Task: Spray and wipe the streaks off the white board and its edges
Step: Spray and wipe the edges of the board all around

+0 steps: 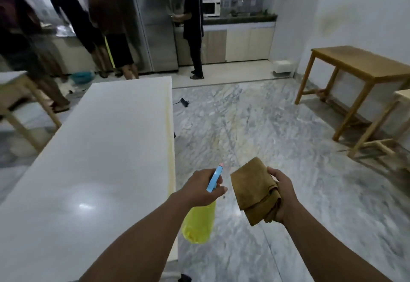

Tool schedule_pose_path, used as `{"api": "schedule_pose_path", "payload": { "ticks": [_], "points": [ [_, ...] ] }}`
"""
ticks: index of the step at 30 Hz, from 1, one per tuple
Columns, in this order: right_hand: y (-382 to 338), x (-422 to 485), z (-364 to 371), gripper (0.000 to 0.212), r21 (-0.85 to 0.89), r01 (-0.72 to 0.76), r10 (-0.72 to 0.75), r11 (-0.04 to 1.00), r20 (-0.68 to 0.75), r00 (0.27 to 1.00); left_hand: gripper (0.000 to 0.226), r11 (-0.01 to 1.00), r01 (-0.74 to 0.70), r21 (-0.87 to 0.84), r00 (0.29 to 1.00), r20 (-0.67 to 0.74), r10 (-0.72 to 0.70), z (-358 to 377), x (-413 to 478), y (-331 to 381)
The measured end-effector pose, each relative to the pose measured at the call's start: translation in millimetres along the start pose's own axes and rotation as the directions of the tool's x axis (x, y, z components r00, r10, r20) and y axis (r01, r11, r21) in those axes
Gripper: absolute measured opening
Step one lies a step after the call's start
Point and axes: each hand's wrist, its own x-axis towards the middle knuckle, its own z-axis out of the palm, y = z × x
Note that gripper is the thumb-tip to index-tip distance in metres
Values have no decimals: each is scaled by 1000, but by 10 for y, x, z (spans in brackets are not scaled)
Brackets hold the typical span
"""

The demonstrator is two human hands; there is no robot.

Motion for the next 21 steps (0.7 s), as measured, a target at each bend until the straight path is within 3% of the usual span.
{"api": "schedule_pose_path", "payload": {
  "ticks": [4, 9, 13, 19, 21],
  "points": [
    [-231, 647, 207, 49, -21, -71, 72, 997, 88, 994, 23, 996, 70, 59, 997, -40, -67, -69, 331, -195],
    [-1138, 1718, 800, 53, -38, -127, 132, 991, 227, 965, 24, 985, 168, 44, 978, -133, -161, -630, 1310, 8],
    [-1272, 2093, 1190, 56, -33, -225, 223, 974, 319, 921, 25, 969, 243, 31, 968, -71, -241, -830, 1639, -33],
    [-1631, 3208, 2010, 50, -143, -267, 301, 953, 357, 884, 28, 946, 311, 91, 950, -64, -306, -1325, 2579, -578],
    [-1893, 4114, 2621, 48, -208, -258, 318, 943, 344, 884, 28, 934, 353, 48, 935, -64, -350, -1762, 3362, -1055]
  ]
}}
